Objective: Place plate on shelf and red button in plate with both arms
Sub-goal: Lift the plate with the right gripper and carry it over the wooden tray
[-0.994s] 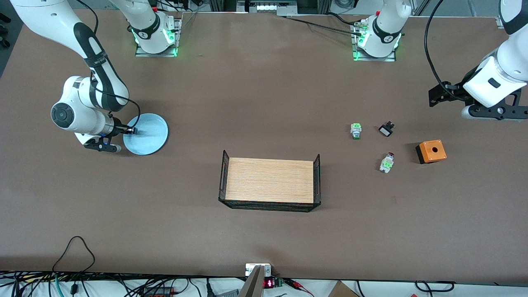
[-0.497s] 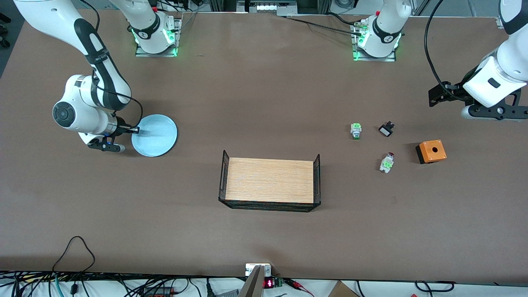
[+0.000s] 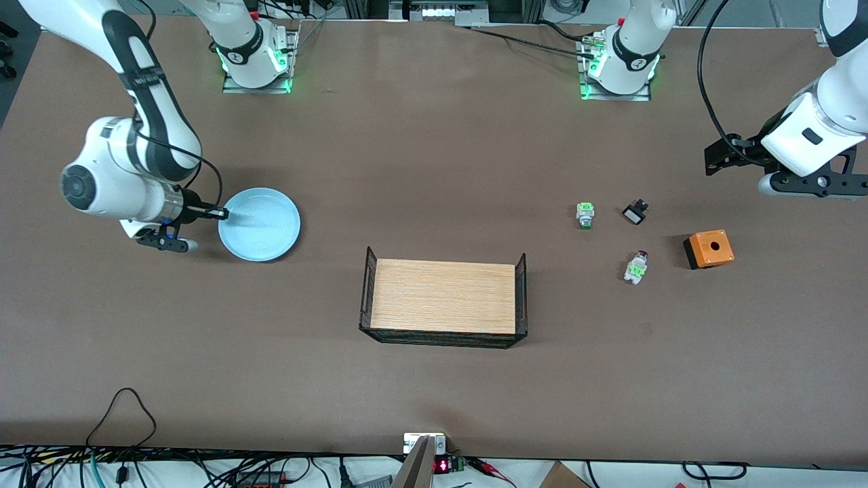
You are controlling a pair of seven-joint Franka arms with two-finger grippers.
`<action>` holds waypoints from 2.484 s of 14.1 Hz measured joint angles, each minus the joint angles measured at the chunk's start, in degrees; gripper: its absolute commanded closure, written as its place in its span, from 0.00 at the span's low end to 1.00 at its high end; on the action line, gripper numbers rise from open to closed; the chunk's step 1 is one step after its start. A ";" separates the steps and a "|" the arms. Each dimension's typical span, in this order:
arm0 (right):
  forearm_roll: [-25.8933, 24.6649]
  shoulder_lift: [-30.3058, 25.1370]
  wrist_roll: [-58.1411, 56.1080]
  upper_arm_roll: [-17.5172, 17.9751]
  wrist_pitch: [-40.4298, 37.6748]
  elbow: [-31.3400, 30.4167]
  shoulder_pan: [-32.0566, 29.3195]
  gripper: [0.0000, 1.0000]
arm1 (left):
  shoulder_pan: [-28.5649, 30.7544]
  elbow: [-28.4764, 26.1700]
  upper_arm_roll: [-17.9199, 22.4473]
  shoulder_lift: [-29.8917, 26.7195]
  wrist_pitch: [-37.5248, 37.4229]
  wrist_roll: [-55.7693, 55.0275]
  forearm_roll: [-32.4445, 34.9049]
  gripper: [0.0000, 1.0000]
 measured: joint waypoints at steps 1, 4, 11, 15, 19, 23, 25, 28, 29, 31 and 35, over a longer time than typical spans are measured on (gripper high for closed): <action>0.17 -1.42 0.85 0.51 -2.34 1.60 0.01 1.00 | 0.00 0.00 0.00 0.00 0.00 0.00 0.00 0.00; 0.22 -5.85 2.39 1.51 -8.56 6.13 0.06 1.00 | 0.00 0.01 0.00 0.00 0.00 0.00 0.00 0.00; 9.84 -10.54 12.85 6.00 -16.57 16.53 0.42 1.00 | 0.00 0.01 0.02 0.00 0.00 0.00 0.00 0.00; 10.14 -10.24 27.40 9.07 -15.77 20.03 2.54 1.00 | 0.00 0.01 0.02 0.00 0.00 0.00 0.00 0.00; 10.19 -9.20 42.68 9.33 -10.96 20.74 8.54 1.00 | 0.01 0.01 0.04 0.00 -0.01 0.00 0.00 0.00; 10.19 -6.51 55.03 9.47 -9.07 22.06 14.50 1.00 | 0.01 0.01 0.08 0.00 -0.05 0.00 0.00 0.00; 10.19 -5.06 59.10 9.46 -7.04 23.34 16.09 1.00 | 0.01 0.01 0.12 0.00 -0.06 0.00 0.00 0.00; 10.19 -2.58 62.49 9.46 -4.25 25.34 18.35 1.00 | 0.01 0.01 0.15 0.00 -0.09 0.00 0.00 0.00; 10.19 -1.60 63.65 9.46 -2.98 26.10 19.21 1.00 | 0.01 0.01 0.16 0.00 -0.09 0.00 0.00 0.00; 10.19 0.13 65.77 9.46 -0.90 27.31 20.55 1.00 | 0.01 0.01 0.22 0.00 -0.10 0.00 0.00 0.00; 10.19 3.33 70.24 9.41 0.83 30.63 22.83 1.00 | 0.01 0.01 0.27 0.00 -0.12 0.00 0.00 0.00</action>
